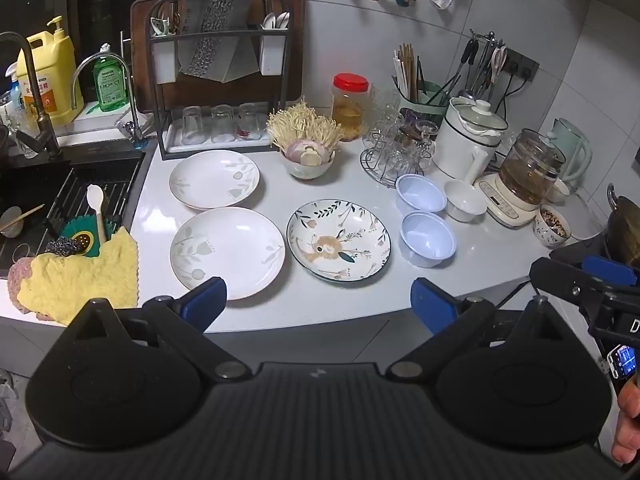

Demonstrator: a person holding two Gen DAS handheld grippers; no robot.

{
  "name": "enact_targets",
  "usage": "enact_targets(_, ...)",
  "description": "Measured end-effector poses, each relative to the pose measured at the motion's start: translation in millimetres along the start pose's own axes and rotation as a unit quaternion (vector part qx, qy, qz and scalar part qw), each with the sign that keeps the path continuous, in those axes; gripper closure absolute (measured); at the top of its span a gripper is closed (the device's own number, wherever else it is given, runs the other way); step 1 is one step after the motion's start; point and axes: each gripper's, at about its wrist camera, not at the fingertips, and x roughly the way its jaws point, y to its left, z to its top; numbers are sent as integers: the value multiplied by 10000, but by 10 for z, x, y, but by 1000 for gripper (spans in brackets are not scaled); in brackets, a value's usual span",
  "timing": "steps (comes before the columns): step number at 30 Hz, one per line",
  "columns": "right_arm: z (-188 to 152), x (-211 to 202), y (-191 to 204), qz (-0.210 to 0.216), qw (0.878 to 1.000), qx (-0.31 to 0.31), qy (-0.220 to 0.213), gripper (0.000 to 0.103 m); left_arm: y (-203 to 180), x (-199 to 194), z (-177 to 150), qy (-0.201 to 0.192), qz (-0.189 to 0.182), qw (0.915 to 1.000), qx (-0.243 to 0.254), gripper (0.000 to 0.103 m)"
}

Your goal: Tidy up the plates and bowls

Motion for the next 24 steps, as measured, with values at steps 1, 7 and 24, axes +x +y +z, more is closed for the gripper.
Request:
enact_targets(1, 0, -1, 0, -9, 10000, -5, -11, 0, 3, 2, 3, -14, 14, 10000, -5, 3)
enact_targets(7, -18, 13, 20, 2, 10000, -23, -38, 0, 20, -53, -4, -93, 62, 9999, 52, 3)
enact_targets(24, -105, -23, -49, -20, 10000, 80, -19, 0, 58, -136, -41, -138, 230, 9994, -239, 3)
